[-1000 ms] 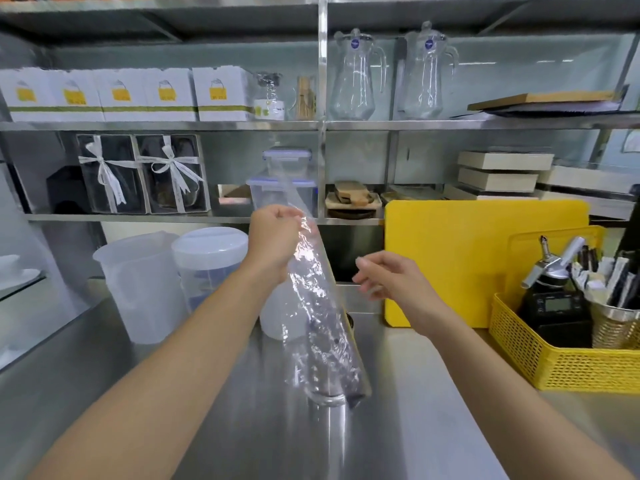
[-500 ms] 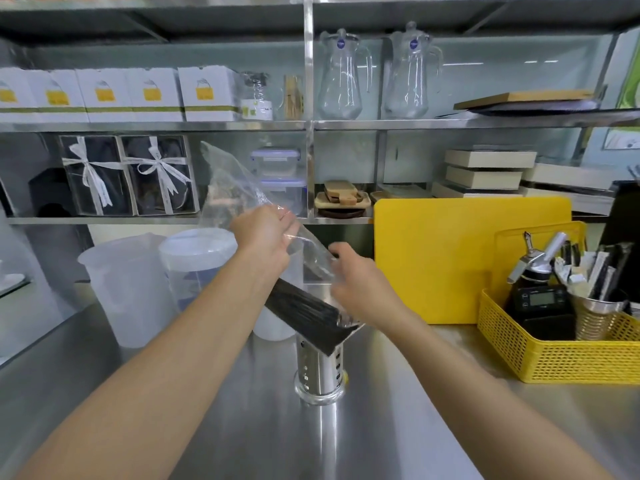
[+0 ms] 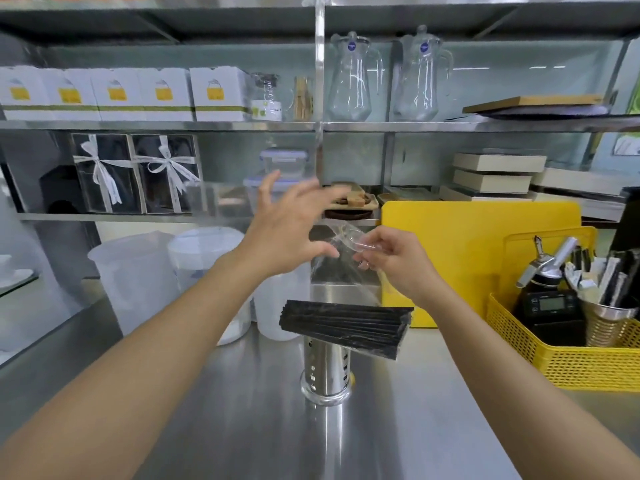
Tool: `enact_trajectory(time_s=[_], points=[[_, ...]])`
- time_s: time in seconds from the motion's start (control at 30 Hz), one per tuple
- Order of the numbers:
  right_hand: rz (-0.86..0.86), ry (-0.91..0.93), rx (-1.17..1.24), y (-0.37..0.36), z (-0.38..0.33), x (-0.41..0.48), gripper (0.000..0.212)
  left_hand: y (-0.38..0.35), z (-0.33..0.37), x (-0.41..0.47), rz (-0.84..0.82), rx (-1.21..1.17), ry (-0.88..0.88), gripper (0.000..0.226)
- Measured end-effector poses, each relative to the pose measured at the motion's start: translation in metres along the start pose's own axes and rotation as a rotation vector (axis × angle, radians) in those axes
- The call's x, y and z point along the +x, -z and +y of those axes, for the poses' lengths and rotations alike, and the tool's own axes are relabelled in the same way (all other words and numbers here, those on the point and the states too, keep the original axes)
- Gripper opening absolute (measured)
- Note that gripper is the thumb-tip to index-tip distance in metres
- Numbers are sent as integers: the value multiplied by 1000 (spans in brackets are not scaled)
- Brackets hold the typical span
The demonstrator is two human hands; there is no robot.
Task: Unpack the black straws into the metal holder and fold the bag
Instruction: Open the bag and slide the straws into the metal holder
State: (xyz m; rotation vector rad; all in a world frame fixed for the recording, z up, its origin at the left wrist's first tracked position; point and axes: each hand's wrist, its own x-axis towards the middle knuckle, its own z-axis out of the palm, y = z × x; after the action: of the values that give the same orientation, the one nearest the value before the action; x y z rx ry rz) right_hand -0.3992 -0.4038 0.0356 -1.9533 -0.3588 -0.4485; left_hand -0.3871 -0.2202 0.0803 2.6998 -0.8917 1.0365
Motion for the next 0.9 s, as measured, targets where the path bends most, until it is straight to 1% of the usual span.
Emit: enact_trajectory(time_s=[0.07,0.1,0.13,0.17,0.23,0.27,0.3,0.33,0.37,0.4,0.43,0.47,0.5,0.6,0.67,0.73,0.77,0.83,0.9], points=[[-17,19,-70,-1,-1,0,20,-1,-5,-1,21,41,-8,21],[-40,16,-148,0,-1,0,14,-1,-8,-1,81,59,13,15],[-82,-5,-263,2,-2,1,9,0,-10,-1,110,69,47,18],[-148,-39,-410,4,-1,2,6,0,-11,-1,85,50,72,20],[-274,-102,-678,4,-3,4,15,0,-9,0,-48,15,89,18],[-279,-116,-746,3,-5,4,21,1,-5,0,-91,32,86,16],[-232,-101,-785,2,-5,5,23,2,-3,0,-101,61,81,15],[-160,-70,-794,1,-4,5,20,4,-1,0,-99,83,84,16],[-118,-42,-780,1,-4,5,15,5,0,1,-98,92,95,16],[-137,-37,-753,0,-4,5,11,8,0,0,-105,92,117,16],[-202,-45,-727,0,-3,5,7,9,0,-1,-115,89,141,16],[-258,-53,-709,0,-2,4,6,11,0,-3,-125,85,159,17],[-265,-52,-700,0,-1,4,7,11,-3,-4,-139,75,167,17],[-180,-38,-610,0,2,4,10,13,-5,-9,-214,61,198,17],[-220,-36,-564,-1,4,4,11,16,-3,-9,-299,101,157,15],[-228,-40,-512,-1,9,3,10,19,-3,-9,-285,88,152,15],[-197,-47,-442,1,13,3,13,21,-4,-7,-251,54,172,14],[-149,-94,-224,6,23,1,28,25,-8,-3,-204,4,206,11],[-127,-168,11,10,37,-2,44,29,-13,0,-220,-7,221,10]])
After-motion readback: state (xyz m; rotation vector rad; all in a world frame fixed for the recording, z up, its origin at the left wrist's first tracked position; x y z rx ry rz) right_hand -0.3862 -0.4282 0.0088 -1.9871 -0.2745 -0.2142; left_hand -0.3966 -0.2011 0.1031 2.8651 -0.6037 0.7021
